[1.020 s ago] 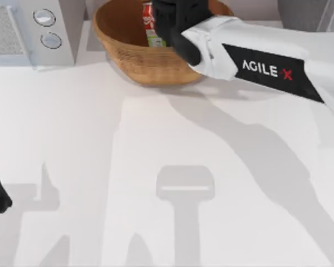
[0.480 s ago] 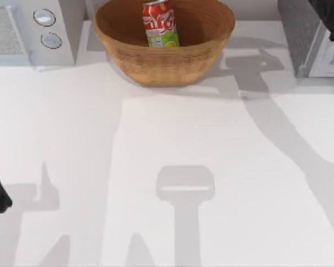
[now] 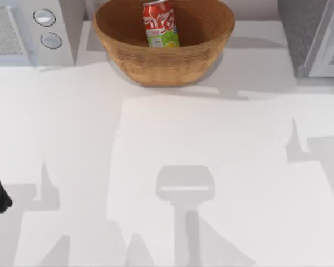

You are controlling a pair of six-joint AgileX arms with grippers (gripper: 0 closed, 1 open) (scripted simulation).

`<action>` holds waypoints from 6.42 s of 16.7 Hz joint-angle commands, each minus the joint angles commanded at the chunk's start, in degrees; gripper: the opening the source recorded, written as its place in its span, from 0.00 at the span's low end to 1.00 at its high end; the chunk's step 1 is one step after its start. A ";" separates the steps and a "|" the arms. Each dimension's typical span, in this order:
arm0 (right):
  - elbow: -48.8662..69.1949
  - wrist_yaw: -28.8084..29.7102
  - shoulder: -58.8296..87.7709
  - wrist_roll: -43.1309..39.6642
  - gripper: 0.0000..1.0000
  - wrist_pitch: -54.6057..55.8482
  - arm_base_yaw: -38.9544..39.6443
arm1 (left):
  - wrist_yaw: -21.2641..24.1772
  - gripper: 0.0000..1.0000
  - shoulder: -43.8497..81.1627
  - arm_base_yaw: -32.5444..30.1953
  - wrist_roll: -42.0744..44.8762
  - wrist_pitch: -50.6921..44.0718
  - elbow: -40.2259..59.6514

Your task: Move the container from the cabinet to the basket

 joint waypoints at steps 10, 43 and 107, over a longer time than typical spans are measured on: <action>-25.95 -3.85 -33.18 -1.05 1.00 -8.70 -9.81 | 0.00 1.00 0.00 0.00 0.00 0.00 0.00; -4.90 -61.84 55.68 0.69 1.00 60.58 -68.55 | 0.00 1.00 0.00 0.00 0.00 0.00 0.00; 74.10 22.31 40.52 -0.65 1.00 -33.71 13.35 | 0.00 1.00 0.00 0.00 0.00 0.00 0.00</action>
